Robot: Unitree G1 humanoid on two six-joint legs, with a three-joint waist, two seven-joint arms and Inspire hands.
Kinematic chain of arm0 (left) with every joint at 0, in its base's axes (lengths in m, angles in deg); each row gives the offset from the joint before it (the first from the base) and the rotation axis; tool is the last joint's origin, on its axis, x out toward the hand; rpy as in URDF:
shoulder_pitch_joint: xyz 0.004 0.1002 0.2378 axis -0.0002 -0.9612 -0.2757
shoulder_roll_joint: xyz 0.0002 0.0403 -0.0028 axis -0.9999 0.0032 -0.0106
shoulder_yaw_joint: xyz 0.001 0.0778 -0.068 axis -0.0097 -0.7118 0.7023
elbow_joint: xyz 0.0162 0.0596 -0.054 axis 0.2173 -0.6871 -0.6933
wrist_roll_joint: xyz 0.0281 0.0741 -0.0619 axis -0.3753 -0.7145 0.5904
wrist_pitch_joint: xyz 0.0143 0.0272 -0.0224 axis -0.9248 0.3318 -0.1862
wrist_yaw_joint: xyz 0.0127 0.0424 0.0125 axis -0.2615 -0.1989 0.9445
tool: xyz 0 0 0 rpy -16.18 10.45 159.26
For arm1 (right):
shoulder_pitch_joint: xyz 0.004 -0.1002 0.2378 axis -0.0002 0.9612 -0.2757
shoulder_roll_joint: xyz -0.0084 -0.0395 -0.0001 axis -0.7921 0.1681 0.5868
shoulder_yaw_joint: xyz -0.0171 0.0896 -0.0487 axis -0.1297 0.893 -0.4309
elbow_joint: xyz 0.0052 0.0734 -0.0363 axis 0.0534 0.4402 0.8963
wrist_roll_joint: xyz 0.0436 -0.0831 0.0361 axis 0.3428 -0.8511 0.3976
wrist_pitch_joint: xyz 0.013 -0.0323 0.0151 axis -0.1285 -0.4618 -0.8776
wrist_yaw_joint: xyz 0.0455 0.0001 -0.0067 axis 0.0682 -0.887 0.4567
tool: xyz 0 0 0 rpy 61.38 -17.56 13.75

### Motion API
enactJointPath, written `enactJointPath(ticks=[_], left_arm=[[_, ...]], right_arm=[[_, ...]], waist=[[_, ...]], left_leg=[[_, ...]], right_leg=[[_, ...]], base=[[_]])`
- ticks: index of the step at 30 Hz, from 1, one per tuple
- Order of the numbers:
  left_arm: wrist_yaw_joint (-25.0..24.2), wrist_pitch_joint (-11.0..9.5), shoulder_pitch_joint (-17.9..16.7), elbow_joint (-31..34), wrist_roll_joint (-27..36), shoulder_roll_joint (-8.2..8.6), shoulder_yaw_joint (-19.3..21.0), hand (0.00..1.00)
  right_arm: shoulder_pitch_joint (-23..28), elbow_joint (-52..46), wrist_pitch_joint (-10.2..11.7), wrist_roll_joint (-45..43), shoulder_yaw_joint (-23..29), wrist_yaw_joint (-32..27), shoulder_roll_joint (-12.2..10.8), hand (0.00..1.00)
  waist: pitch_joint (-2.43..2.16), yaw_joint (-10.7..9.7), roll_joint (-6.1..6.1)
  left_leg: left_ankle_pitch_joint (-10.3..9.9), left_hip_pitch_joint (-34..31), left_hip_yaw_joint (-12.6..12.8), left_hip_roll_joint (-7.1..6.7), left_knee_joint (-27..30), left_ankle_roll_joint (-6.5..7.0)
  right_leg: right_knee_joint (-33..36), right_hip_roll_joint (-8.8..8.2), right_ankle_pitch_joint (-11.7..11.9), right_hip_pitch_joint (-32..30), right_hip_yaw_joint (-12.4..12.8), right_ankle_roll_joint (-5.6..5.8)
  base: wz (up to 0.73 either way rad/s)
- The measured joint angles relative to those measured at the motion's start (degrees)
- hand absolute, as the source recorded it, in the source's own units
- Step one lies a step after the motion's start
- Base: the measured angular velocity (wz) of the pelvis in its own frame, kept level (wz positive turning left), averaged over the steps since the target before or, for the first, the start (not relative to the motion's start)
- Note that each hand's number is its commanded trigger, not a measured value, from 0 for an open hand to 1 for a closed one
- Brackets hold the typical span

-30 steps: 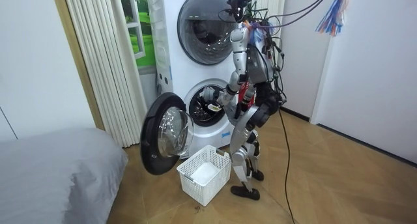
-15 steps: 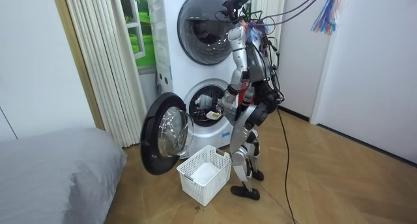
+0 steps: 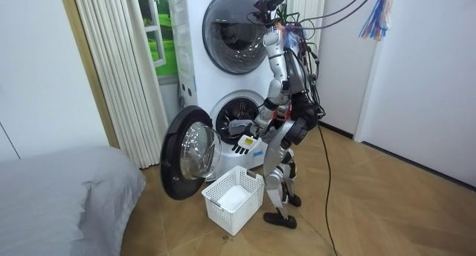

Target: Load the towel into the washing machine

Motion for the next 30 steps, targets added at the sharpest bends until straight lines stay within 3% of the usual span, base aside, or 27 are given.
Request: enactJointPath(ticks=[7,10,13,19,25,30], left_arm=[[1.2,0.1,0.0,0.5,-3.0,-0.07,0.0,0.0],[1.4,0.4,0.3,0.2,-2.9,-0.19,-0.1,0.0],[2.4,0.9,0.7,0.0,-2.9,-0.19,-0.1,0.0],[3.5,2.6,1.5,0.1,-2.8,-0.61,0.1,0.0],[3.7,2.8,2.3,0.7,-3.0,-2.4,0.5,0.0],[4.6,3.7,0.5,4.8,-3.0,-4.43,0.5,0.0]], right_arm=[[-2.1,2.6,-1.3,0.0,2.2,0.6,0.9,1.0],[-3.9,4.2,-3.0,0.7,2.2,0.6,1.6,1.0],[-5.6,4.5,-4.3,3.5,2.6,0.3,2.8,1.0],[-8.5,4.2,-4.8,9.9,4.3,-0.8,4.7,1.0],[-11.9,4.7,-6.2,13.5,7.9,-2.6,8.0,1.0],[-16.4,4.4,-10.0,15.7,8.8,-4.5,12.1,1.0]], waist=[[0.03,-0.2,-0.64],[0.18,-0.1,-0.88],[0.44,0.2,-1.31],[0.59,0.4,-1.59],[0.71,0.3,-3.99],[0.61,0.4,-6.12]], left_leg=[[0.0,0.0,0.0,-0.01,0.0,0.02],[0.1,-0.1,0.0,-0.02,0.0,-0.01],[0.1,-0.1,0.0,-0.08,0.1,0.01],[0.1,-0.3,0.0,-0.07,1.1,0.02],[0.3,-0.7,-0.1,-0.94,1.5,0.32],[0.6,-2.9,0.0,-1.07,1.9,0.69]], right_leg=[[-0.1,-0.01,0.0,0.1,-0.1,0.0],[-0.1,0.02,0.0,0.0,0.0,0.0],[0.1,-0.04,0.0,-0.1,0.0,0.0],[1.0,-0.27,-0.1,-0.3,0.0,-0.06],[3.1,-1.58,-0.9,-1.1,-0.2,-0.08],[3.6,-1.88,-0.7,-3.2,-0.3,0.1]], base=[[0.0],[0.0],[0.0],[0.01],[0.08],[0.02]])
